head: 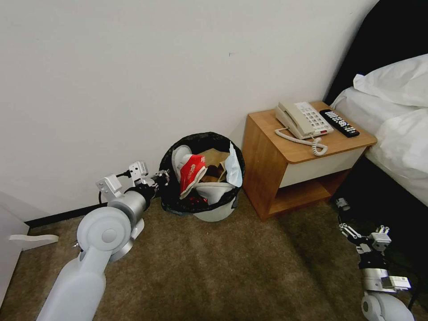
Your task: Pick up the trash bin, then pick up the garbage from the floor and place it into the trash bin.
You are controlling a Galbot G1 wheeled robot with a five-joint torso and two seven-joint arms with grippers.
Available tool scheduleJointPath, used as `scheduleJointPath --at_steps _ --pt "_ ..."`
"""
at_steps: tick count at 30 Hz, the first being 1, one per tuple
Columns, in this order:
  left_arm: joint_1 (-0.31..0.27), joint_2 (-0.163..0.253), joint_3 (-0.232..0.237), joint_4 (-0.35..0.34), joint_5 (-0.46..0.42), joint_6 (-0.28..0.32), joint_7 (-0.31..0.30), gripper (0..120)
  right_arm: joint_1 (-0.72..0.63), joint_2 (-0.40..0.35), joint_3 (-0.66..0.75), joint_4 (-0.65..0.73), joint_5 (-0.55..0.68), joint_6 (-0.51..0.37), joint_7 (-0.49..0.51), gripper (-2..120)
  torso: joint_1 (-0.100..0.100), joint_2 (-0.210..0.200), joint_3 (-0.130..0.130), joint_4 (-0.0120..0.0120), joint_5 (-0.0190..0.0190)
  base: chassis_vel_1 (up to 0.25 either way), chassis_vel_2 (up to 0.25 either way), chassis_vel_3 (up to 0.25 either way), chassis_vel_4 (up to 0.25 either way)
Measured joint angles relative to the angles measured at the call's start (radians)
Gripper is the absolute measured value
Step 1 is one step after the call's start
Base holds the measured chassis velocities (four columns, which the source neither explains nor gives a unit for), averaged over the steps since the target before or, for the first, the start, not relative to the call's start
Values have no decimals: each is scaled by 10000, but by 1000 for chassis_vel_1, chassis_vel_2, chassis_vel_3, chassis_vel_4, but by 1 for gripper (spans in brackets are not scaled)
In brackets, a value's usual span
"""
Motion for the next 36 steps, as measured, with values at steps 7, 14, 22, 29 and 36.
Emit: scheduleJointPath --at_steps 7,14,22,29,36 --pt "-28 -9 19 46 -5 0 4 4 93 21 -13 -75 -76 98 -9 100 0 0 1 0 0 0 0 0 0" --pt "-29 -5 26 63 -12 0 17 4 209 96 -66 -152 -207 193 -51 100 0 -1 1 0 0 0 0 0 0" --pt "-29 -5 21 90 -13 -2 27 4 276 126 -201 -191 -171 99 -10 100 0 0 1 0 0 0 0 0 0" --pt "-33 -14 33 111 -11 -5 32 4 349 85 -315 -263 -102 157 -15 100 0 0 2 0 -1 -26 16 22 -17" --pt "-59 5 23 110 -18 -8 32 4 367 53 -328 -250 -89 157 -20 100 0 0 1 0 0 -9 9 15 -10"
